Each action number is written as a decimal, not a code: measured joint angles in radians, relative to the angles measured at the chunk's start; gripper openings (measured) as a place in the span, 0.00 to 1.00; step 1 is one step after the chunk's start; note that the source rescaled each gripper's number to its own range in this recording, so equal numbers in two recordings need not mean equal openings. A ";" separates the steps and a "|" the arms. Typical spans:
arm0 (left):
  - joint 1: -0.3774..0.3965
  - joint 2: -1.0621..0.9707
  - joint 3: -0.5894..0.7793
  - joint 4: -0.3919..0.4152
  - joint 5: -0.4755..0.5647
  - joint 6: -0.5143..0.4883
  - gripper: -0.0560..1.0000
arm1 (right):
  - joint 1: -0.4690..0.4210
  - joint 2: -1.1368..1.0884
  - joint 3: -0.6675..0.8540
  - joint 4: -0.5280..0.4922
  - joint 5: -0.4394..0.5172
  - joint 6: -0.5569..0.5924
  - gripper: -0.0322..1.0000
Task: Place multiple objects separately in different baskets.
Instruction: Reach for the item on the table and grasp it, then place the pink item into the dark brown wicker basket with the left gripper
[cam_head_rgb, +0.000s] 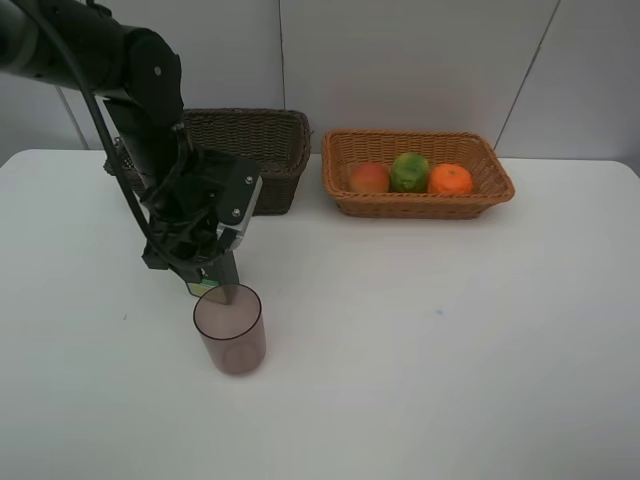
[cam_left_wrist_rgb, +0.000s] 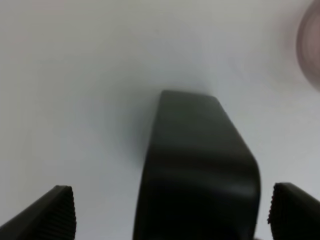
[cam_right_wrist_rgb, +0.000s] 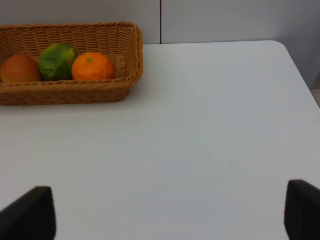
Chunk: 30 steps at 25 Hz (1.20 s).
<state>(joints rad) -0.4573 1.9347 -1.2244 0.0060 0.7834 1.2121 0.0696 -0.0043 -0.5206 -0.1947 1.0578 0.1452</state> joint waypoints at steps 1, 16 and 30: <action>0.000 0.003 0.000 0.002 -0.004 0.000 1.00 | 0.000 0.000 0.000 0.000 0.000 0.000 1.00; 0.000 0.013 0.007 0.034 -0.002 0.002 0.49 | 0.000 0.000 0.000 0.000 0.000 0.000 1.00; 0.000 0.015 0.007 0.029 -0.004 0.002 0.49 | 0.000 0.000 0.000 0.000 0.000 0.000 1.00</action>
<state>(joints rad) -0.4573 1.9500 -1.2176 0.0353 0.7790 1.2140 0.0696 -0.0043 -0.5206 -0.1947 1.0578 0.1452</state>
